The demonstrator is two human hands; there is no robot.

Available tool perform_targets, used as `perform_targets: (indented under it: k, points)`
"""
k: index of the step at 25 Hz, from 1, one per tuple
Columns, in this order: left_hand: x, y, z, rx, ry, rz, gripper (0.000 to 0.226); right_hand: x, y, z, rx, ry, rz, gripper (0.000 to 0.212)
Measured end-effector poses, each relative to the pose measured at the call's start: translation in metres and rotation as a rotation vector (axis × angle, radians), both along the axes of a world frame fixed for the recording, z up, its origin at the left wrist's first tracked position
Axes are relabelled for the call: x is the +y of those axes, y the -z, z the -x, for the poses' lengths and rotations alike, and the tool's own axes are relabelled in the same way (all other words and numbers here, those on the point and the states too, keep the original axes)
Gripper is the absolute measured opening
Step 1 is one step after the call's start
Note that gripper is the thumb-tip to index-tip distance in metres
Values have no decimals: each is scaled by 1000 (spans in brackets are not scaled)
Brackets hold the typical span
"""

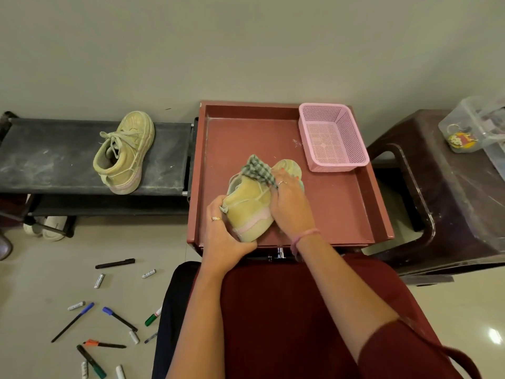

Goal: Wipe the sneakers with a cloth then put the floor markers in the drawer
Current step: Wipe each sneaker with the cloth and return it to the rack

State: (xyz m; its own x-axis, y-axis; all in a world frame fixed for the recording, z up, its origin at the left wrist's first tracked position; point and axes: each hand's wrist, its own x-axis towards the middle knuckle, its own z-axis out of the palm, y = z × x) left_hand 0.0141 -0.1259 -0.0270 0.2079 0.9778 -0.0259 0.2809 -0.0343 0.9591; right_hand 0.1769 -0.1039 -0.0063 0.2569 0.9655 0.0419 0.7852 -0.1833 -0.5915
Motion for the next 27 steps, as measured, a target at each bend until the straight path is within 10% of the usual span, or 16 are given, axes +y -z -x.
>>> perform_targets:
  k: [27]
  points:
    - [4, -1, -4, -84, -14, 34, 88, -12, 0, 1, 235, 184, -87, 45]
